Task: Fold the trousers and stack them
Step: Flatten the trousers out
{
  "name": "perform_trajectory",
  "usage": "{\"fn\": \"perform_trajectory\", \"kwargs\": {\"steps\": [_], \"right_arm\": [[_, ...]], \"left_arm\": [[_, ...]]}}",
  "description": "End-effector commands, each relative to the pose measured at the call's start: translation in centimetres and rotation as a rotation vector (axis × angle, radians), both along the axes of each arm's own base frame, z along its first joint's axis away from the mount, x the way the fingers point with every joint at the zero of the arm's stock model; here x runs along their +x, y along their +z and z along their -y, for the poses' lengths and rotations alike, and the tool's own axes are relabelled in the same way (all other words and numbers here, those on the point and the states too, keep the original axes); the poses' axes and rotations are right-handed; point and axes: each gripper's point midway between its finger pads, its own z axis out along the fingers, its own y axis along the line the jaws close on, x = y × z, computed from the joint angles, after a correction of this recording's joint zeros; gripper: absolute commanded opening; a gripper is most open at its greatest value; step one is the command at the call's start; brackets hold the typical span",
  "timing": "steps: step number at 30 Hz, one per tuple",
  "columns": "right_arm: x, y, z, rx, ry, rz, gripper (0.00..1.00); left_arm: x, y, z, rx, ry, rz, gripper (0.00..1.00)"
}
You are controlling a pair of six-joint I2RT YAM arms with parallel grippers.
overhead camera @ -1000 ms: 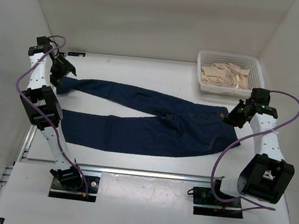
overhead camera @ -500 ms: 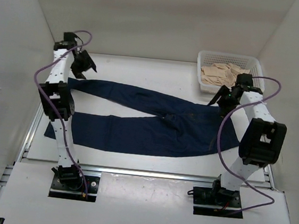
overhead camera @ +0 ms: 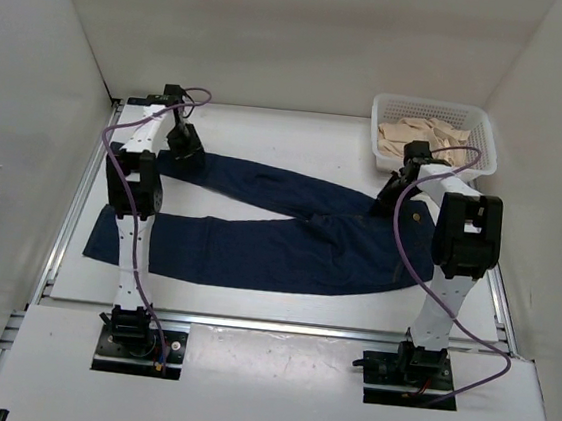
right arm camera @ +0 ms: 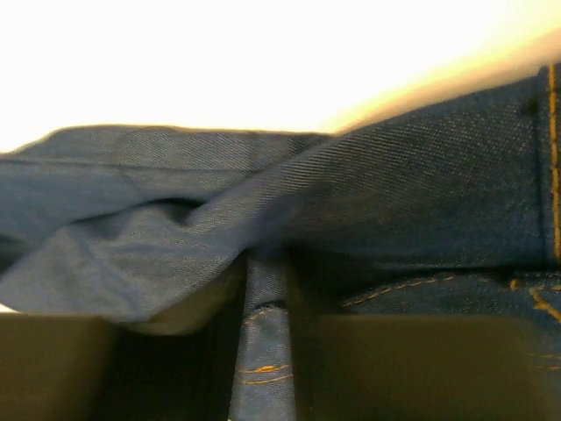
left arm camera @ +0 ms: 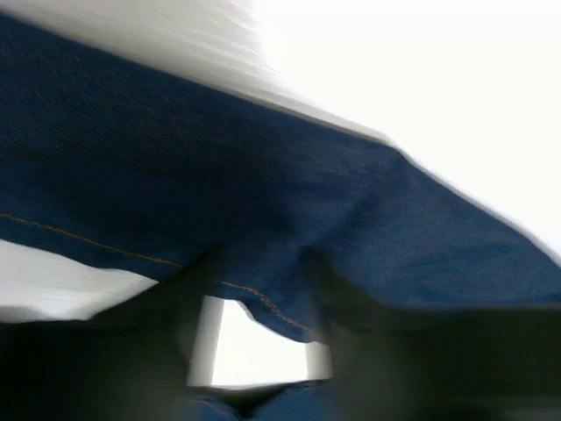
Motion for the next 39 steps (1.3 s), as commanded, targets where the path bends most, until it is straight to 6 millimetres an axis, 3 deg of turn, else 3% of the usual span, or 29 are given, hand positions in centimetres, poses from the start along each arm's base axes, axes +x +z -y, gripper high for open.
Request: {"fn": "perform_trajectory", "kwargs": {"steps": [1,3,6,12,14,15,16,17,18,19,20,21,23,25,26,28,29,30,32,33,34,39], "right_arm": [[-1.0,-1.4,0.0,-0.009,-0.036,-0.03,0.18],[-1.6,-2.0,0.2,-0.021,-0.039,-0.049,0.0],[-1.2,-0.9,0.7,-0.046,-0.048,-0.015,0.0],[-0.6,5.5,1.5,-0.077,-0.09,0.122,0.0],[-1.6,5.9,1.8,-0.089,-0.095,0.114,0.0],[-2.3,7.0,1.8,-0.088,-0.095,0.127,0.0],[-3.5,6.4,2.1,-0.104,-0.088,0.111,0.0],[-4.6,6.3,2.4,-0.116,-0.091,0.095,0.0],[-5.7,7.2,2.7,-0.128,-0.088,0.115,0.0],[-7.0,7.0,3.0,-0.14,-0.091,0.103,0.0],[-9.2,5.6,3.3,-0.153,-0.091,0.058,0.0],[-10.3,6.4,3.4,-0.15,-0.093,0.086,0.0],[-13.0,5.2,3.8,-0.165,-0.094,0.048,0.0],[-13.8,5.7,3.5,-0.146,-0.101,0.069,0.0],[-13.8,5.7,3.5,-0.145,-0.101,0.069,0.17],[-13.8,6.0,3.4,-0.136,-0.099,0.079,0.4],[-13.5,6.3,3.5,-0.142,-0.113,0.088,0.6],[-13.1,6.7,3.5,-0.138,-0.123,0.098,0.68],[-13.2,6.8,3.0,-0.114,-0.114,0.096,0.7],[-12.8,7.2,3.3,-0.112,-0.123,0.108,0.71],[-12.8,7.2,3.3,-0.112,-0.123,0.108,0.71],[-12.6,8.0,3.3,-0.114,-0.115,0.128,0.71]], "left_arm": [[0.2,-0.6,-1.1,0.028,0.0,0.0,0.42],[0.2,-0.8,-1.1,0.028,0.0,-0.001,0.11],[0.3,-0.3,-1.2,0.03,-0.009,0.013,0.1],[1.3,4.4,-1.6,0.057,-0.009,0.116,0.1],[0.5,6.0,-1.6,0.062,-0.02,0.134,0.1],[0.0,6.4,-1.6,0.062,-0.02,0.133,0.1],[-1.5,5.5,-1.6,0.064,-0.033,0.088,0.1],[-2.1,7.1,-1.9,0.081,-0.027,0.117,0.1],[-2.9,7.1,-2.1,0.092,-0.023,0.111,0.1],[-3.4,7.1,-2.4,0.111,-0.028,0.119,0.1],[-5.5,5.5,-2.5,0.118,-0.028,0.062,0.1],[-6.2,6.7,-3.1,0.12,-0.011,0.085,0.1],[-7.6,6.0,-4.7,0.12,0.024,0.056,0.1],[-7.6,6.0,-5.7,0.112,0.049,0.055,0.34],[-7.4,5.7,-6.5,0.099,0.082,0.047,0.49],[-6.0,5.2,-6.2,0.07,0.089,0.059,0.74],[-4.7,5.8,-6.3,0.067,0.106,0.087,0.79],[-4.1,4.1,-6.3,0.065,0.106,0.059,0.79],[-3.4,3.1,-6.4,0.057,0.124,0.029,0.81],[-2.2,3.3,-6.8,0.071,0.152,0.052,0.81],[-2.1,1.7,-6.9,0.075,0.162,0.016,0.81],[-0.1,0.2,-6.6,0.069,0.177,0.023,0.71]]}}
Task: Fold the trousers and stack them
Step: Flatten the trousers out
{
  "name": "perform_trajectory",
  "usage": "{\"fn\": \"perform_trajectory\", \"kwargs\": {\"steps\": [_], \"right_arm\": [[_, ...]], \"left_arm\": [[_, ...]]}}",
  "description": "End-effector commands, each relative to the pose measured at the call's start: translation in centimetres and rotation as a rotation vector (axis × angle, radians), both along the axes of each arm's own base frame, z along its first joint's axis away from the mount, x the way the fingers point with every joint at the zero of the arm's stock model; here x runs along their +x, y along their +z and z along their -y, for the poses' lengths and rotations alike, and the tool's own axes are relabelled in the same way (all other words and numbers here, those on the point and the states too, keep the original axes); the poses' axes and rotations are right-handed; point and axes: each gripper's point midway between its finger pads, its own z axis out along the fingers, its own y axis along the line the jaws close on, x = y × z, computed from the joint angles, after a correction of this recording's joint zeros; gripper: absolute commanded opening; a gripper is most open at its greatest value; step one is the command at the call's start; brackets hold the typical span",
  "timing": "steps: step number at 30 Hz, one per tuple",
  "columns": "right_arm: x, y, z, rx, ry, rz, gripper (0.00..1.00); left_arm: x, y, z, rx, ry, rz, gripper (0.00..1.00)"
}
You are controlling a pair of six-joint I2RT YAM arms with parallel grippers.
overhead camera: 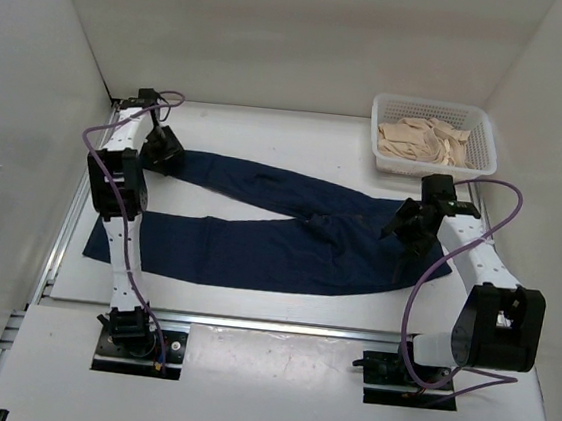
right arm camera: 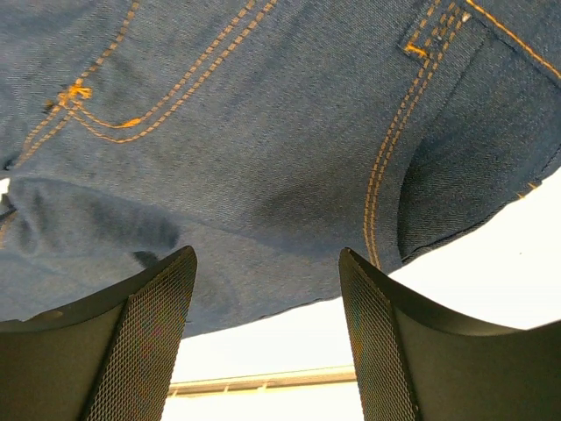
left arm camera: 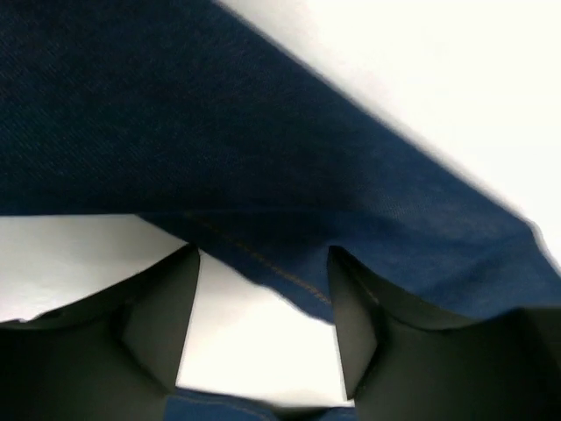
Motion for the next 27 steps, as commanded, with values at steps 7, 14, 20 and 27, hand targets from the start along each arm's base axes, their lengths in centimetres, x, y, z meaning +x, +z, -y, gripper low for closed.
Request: {"fn": "perform_trajectory", "kwargs": {"steps": [7,14,20,27], "right_arm": [[1.7,3.2,0.8,-0.007,-0.015,0.096,0.71],[2.2,4.0,0.8,-0.014,0.001,0.111,0.71],[2.3,4.4,1.7,-0.046,-0.012,0.12,0.71],[2.3,4.4,2.3,-0.051,-0.024,0.12,0.71]], "left_arm": [[0.5,0.3,1.0,0.02,0.024,-0.007,0.46],[2.1,6.9,0.6,0.072,0.006,0.109,0.1],[-1.7,15.0,-0.9,0.165,0.019,0.221,0.1],[-10.0,7.7,0.8,0.102,-0.053,-0.003,0.21]]}}
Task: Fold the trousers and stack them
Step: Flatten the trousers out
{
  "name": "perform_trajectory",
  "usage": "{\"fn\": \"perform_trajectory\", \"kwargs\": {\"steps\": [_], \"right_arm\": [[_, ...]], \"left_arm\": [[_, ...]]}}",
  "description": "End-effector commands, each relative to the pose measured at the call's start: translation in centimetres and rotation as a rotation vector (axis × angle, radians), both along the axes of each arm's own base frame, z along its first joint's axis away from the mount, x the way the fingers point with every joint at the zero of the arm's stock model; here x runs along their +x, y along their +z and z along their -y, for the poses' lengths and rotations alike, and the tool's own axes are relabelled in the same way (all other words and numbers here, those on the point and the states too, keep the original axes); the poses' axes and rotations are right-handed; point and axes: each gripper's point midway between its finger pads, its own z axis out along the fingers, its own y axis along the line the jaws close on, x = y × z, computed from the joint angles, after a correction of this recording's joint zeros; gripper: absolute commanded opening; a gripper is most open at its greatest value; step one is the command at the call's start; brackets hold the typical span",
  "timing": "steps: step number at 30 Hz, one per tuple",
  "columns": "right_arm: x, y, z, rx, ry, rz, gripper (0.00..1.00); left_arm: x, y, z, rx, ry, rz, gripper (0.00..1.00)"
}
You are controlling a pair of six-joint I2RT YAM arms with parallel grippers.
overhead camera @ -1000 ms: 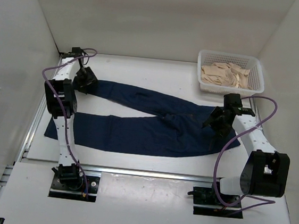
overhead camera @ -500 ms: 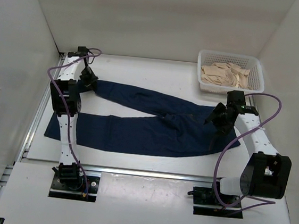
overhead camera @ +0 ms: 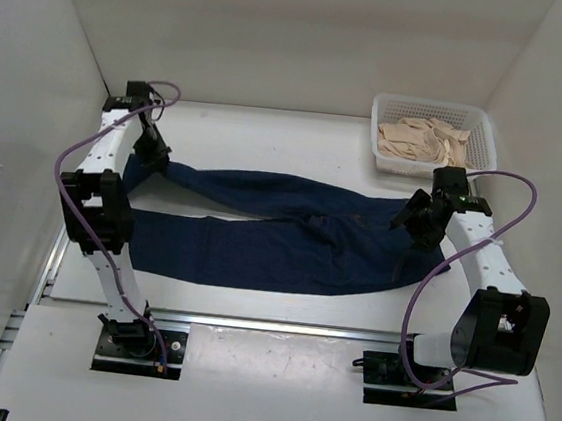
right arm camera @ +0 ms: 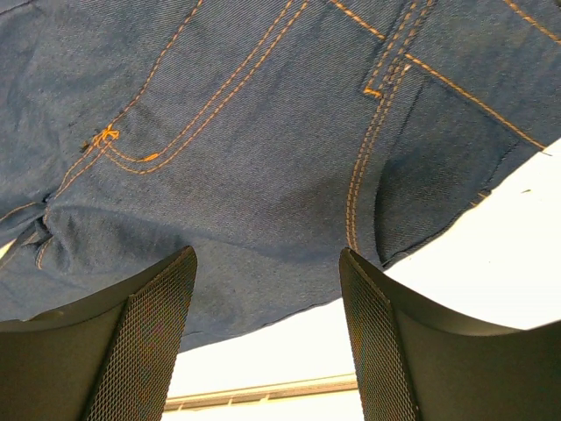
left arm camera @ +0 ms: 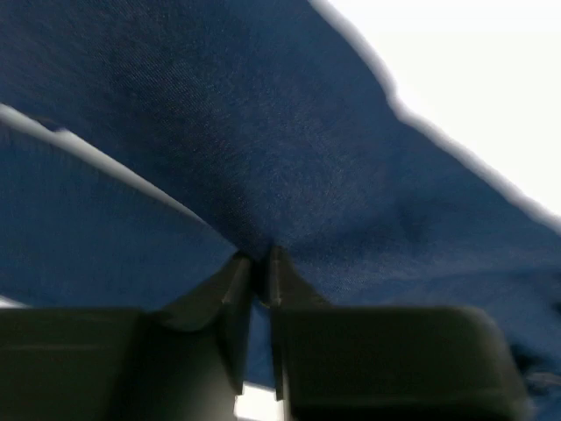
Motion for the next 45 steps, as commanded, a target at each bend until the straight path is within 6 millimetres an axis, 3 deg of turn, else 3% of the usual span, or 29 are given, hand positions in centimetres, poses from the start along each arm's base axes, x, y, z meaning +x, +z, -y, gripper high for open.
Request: {"fn": "perform_trajectory", "kwargs": {"steps": [1,2,3,4,5,7,8,9,11,12,14,15,18,19,20,28,32,33,35,37,40,42,45], "right_arm": [[0.6,1.7,0.6,-0.02,0.0,0.051,0.71],[0.6,1.7,0.7,-0.025,0.009,0.052,0.71],[0.6,1.7,0.7,-0.025,0.009,0.052,0.71],[0.6,1.7,0.9,-0.025,0.0,0.052,0.71],[0.6,1.7,1.0,-0.03,0.01,0.052,0.71],[0.9,2.1,1.0,-0.03,0.01,0.063,0.71],[0.9,1.8,1.0,-0.03,0.01,0.052,0.71],[1.3,1.9,0.8,-0.021,0.014,0.061,0.71],[1.3,2.0,0.5,-0.008,0.021,0.062,0.71],[1.3,2.0,0.3,0.001,0.025,0.062,0.71],[1.3,2.0,0.3,0.001,0.025,0.062,0.71],[1.3,2.0,0.3,0.001,0.025,0.062,0.71],[1.3,2.3,0.4,-0.003,0.034,0.071,0.71],[1.1,2.2,0.4,-0.003,0.034,0.062,0.71],[1.1,2.2,0.7,-0.003,0.024,0.062,0.71],[1.3,1.8,0.4,0.004,0.06,0.055,0.71],[4.2,3.5,-1.1,0.001,0.174,0.108,0.79],[5.0,2.5,-1.3,0.008,0.188,0.076,0.8],[6.8,2.6,-2.3,0.038,0.213,0.077,0.82],[8.2,0.6,-3.6,0.082,0.243,0.029,0.82],[10.6,-1.2,-6.4,0.096,0.276,0.018,0.74],[11.5,-3.6,-6.7,0.093,0.27,-0.036,0.51],[10.2,-6.7,-7.2,0.109,0.233,-0.132,0.15]], "left_arm": [[-4.2,-4.1,1.1,-0.027,-0.053,-0.121,0.27],[-5.7,-4.9,1.4,-0.038,-0.064,-0.158,0.31],[-6.0,-4.0,1.8,-0.034,-0.074,-0.134,0.38],[-6.0,-3.3,1.8,-0.032,-0.074,-0.116,0.49],[-6.1,-2.6,1.8,-0.031,-0.074,-0.108,0.7],[-4.4,0.3,-0.1,0.023,-0.037,-0.039,0.96],[-3.9,1.1,-0.7,0.034,-0.023,-0.028,0.99],[-2.2,3.3,-2.0,0.053,0.005,0.035,0.97],[-0.5,3.0,-3.5,0.069,0.056,0.04,0.86],[0.5,3.7,-4.7,0.078,0.107,0.069,0.71],[1.8,1.1,-5.3,0.068,0.128,0.022,0.54],[2.0,0.1,-5.9,0.06,0.151,-0.004,0.52],[3.6,-3.6,-6.2,0.053,0.149,-0.062,0.54],[3.7,-4.2,-6.2,0.051,0.149,-0.077,0.54],[3.3,-6.1,-6.1,0.045,0.147,-0.13,0.54],[3.2,-9.8,-5.2,0.09,0.09,-0.202,0.61],[4.4,-10.9,-5.1,0.108,0.045,-0.231,0.64],[4.6,-12.0,-4.9,0.093,0.041,-0.242,0.64],[5.8,-11.4,-4.7,0.073,0.036,-0.211,0.64],[6.5,-11.7,-4.4,0.058,0.022,-0.197,0.64],[7.5,-10.7,-4.3,0.045,0.018,-0.161,0.64],[7.8,-10.3,-4.2,0.017,0.019,-0.143,0.65],[8.4,-9.6,-4.3,-0.018,0.011,-0.113,0.65]]}}
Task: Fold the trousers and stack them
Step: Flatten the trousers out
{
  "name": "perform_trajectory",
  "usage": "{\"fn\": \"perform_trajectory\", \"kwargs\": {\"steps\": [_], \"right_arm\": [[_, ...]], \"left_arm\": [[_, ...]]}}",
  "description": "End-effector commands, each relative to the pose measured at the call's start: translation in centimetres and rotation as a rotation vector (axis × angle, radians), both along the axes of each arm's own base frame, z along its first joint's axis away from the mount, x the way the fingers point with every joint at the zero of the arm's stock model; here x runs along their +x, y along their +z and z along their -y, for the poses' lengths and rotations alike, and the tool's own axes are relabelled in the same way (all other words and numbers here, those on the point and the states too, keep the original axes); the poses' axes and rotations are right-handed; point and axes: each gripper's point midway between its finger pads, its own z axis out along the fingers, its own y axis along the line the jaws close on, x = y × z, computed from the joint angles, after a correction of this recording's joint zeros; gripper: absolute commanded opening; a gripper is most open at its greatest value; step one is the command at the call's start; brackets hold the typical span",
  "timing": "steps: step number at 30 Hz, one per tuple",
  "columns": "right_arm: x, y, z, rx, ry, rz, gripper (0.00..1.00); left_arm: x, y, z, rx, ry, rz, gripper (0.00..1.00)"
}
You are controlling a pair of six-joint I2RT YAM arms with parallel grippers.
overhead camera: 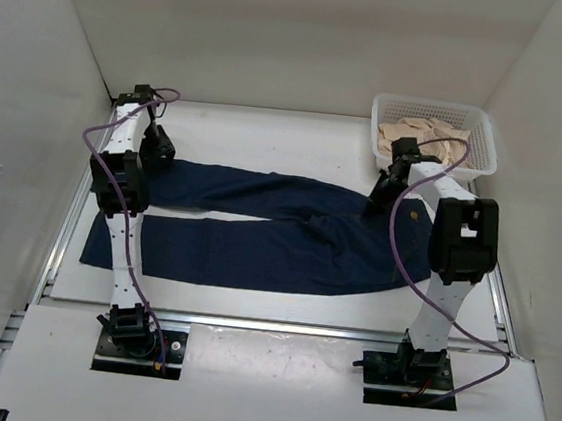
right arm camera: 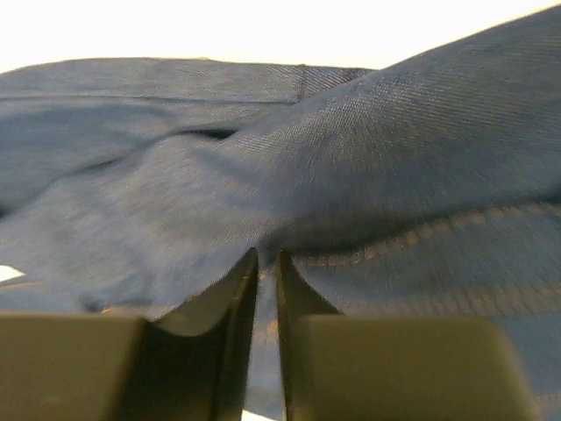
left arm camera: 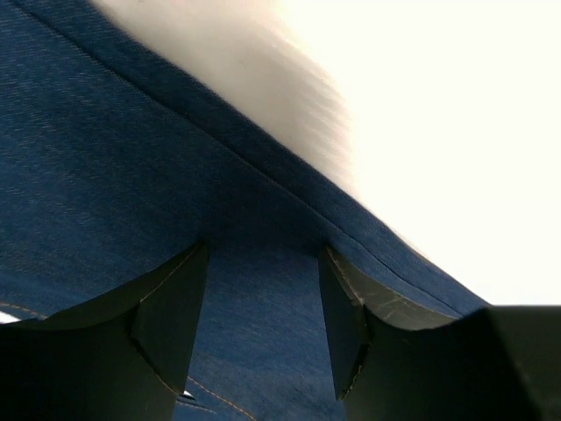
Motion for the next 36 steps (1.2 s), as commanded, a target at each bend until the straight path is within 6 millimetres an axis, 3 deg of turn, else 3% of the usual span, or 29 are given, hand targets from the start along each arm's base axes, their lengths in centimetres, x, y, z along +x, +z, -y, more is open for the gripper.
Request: {"fn": "perform_trajectory", "kwargs": {"steps": [1,3,4,6,7,9,10,13,15,18,19,21,22,23,24,26,27,29,30,33,36], "right_arm": [[-1.1,-1.6,-0.5,0.018,-0.021,-0.069,0.13],[-2.9,-2.3,-0.7,0.019,-0.039,-0.11,0.1],[-5.3,-3.5,-0.8,0.013,-0.042,-0.167,0.1],[-7.5,-2.9,-0.8,0.009,-0.058,-0.173,0.1],[-10.1,-3.0,-0.8,0.004,-0.057,-0.205,0.1],[-12.5,-3.1,-1.1,0.005,-0.074,-0.232,0.1],[-14.6,-3.9,-0.7,-0.001,-0.09,-0.275,0.1],[-17.7,-3.0,-1.3,0.004,-0.096,-0.277,0.1],[-17.8,-2.0,-0.4,-0.053,-0.109,-0.232,0.1],[-14.8,2.5,1.1,-0.115,-0.161,-0.046,0.48],[-13.5,3.7,2.7,-0.188,-0.189,0.019,0.69],[-10.3,7.0,4.3,-0.206,-0.239,0.131,0.82],[-9.2,6.7,4.9,-0.218,-0.248,0.114,0.85],[-7.3,8.3,5.1,-0.21,-0.238,0.154,0.89],[-6.1,7.1,5.7,-0.218,-0.247,0.113,0.91],[-3.2,7.7,6.2,-0.209,-0.243,0.129,0.92],[-2.2,5.7,6.1,-0.2,-0.237,0.071,0.92],[-0.5,5.3,5.9,-0.189,-0.208,0.047,0.93],[-0.4,3.3,5.7,-0.193,-0.189,-0.011,0.93],[-0.3,1.0,5.0,-0.166,-0.159,-0.083,0.93],[-2.3,-1.4,4.9,-0.121,-0.168,-0.17,0.93]], "left_arm": [[1.2,2.2,-0.2,-0.061,-0.005,0.075,0.65],[1.4,2.9,-0.5,-0.077,0.001,0.097,0.65],[1.4,3.4,-0.8,-0.085,0.007,0.108,0.65],[1.7,3.7,-1.4,-0.079,0.006,0.126,0.65],[1.8,3.7,-1.2,-0.091,0.003,0.128,0.65],[1.8,3.8,-1.0,-0.102,0.0,0.131,0.65],[1.9,3.8,-0.8,-0.115,-0.003,0.133,0.65],[1.9,3.6,-0.6,-0.126,-0.006,0.134,0.65],[1.9,3.6,-0.4,-0.135,-0.008,0.135,0.65],[1.6,4.6,-0.4,-0.13,-0.018,0.145,0.65],[1.6,4.6,-0.4,-0.13,-0.018,0.145,0.65],[1.6,5.8,0.0,-0.123,-0.038,0.168,0.65],[1.6,6.3,0.0,-0.121,-0.039,0.177,0.65],[1.5,6.0,0.1,-0.123,-0.038,0.168,0.65],[1.5,6.8,0.0,-0.117,-0.05,0.182,0.65],[1.5,7.1,0.5,-0.113,-0.068,0.192,0.65],[1.3,7.2,0.5,-0.113,-0.068,0.189,0.65],[1.1,7.4,0.3,-0.101,-0.074,0.188,0.65],[0.9,7.1,0.4,-0.103,-0.073,0.176,0.65],[0.4,7.4,0.1,-0.084,-0.09,0.172,0.65],[0.2,7.1,0.0,-0.075,-0.096,0.161,0.65]]}}
